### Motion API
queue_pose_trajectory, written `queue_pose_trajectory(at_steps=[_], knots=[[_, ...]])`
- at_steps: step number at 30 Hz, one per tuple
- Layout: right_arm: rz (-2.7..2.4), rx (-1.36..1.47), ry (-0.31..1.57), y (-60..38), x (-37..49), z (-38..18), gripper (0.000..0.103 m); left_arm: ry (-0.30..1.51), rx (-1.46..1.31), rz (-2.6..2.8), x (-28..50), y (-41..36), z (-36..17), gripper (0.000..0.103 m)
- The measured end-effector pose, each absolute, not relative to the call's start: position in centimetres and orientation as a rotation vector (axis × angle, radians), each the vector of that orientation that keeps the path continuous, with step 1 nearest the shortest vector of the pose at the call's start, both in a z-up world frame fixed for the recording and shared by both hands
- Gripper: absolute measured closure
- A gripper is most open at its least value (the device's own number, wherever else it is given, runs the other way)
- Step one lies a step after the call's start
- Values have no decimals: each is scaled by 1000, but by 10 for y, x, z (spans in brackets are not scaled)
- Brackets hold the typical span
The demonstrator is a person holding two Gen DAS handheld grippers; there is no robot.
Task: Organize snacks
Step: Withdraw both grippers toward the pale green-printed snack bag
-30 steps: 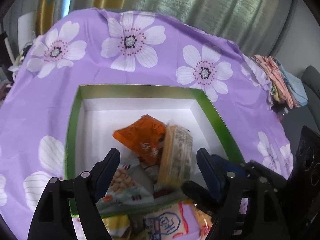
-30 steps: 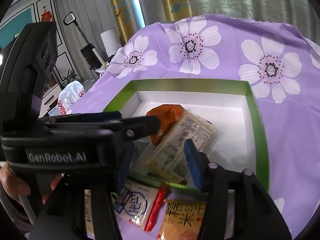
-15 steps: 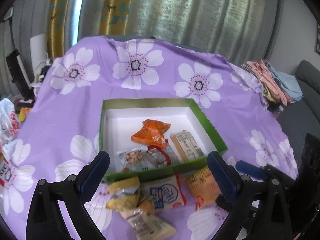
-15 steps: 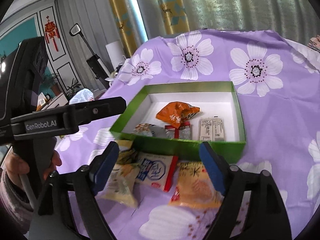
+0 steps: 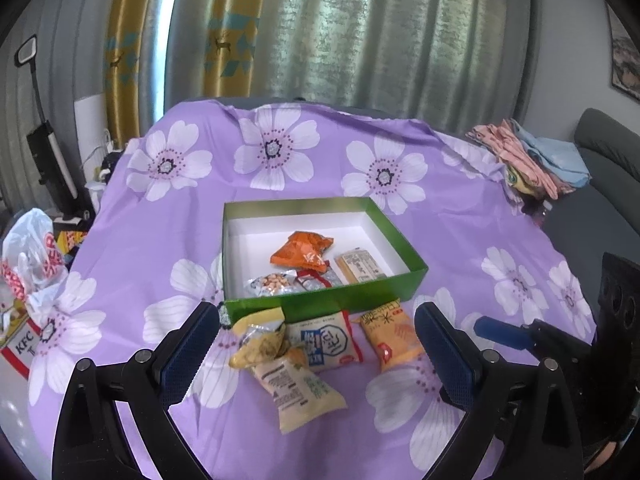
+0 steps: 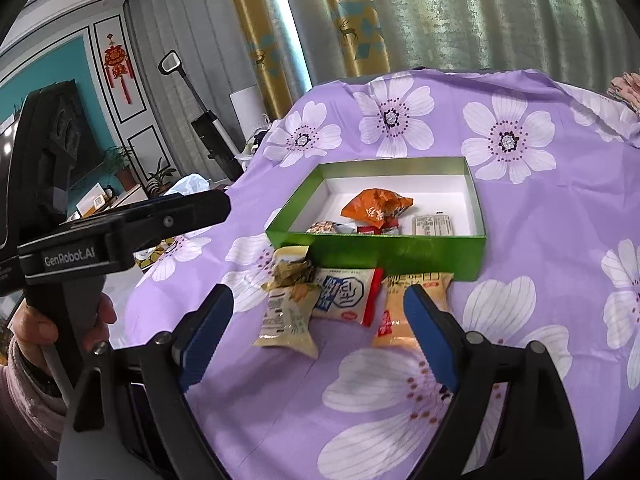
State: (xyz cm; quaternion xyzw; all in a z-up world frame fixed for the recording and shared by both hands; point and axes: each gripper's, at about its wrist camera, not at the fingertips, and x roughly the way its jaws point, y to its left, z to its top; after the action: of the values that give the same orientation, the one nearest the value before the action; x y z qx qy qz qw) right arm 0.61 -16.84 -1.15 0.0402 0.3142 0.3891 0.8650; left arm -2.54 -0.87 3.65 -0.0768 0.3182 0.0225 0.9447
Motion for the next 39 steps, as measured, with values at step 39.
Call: queue_pose_trajectory(at_steps=[39], knots=[[873,37,791,-137,-5,-46,15,804,-221,82,-37,7,-15,5]])
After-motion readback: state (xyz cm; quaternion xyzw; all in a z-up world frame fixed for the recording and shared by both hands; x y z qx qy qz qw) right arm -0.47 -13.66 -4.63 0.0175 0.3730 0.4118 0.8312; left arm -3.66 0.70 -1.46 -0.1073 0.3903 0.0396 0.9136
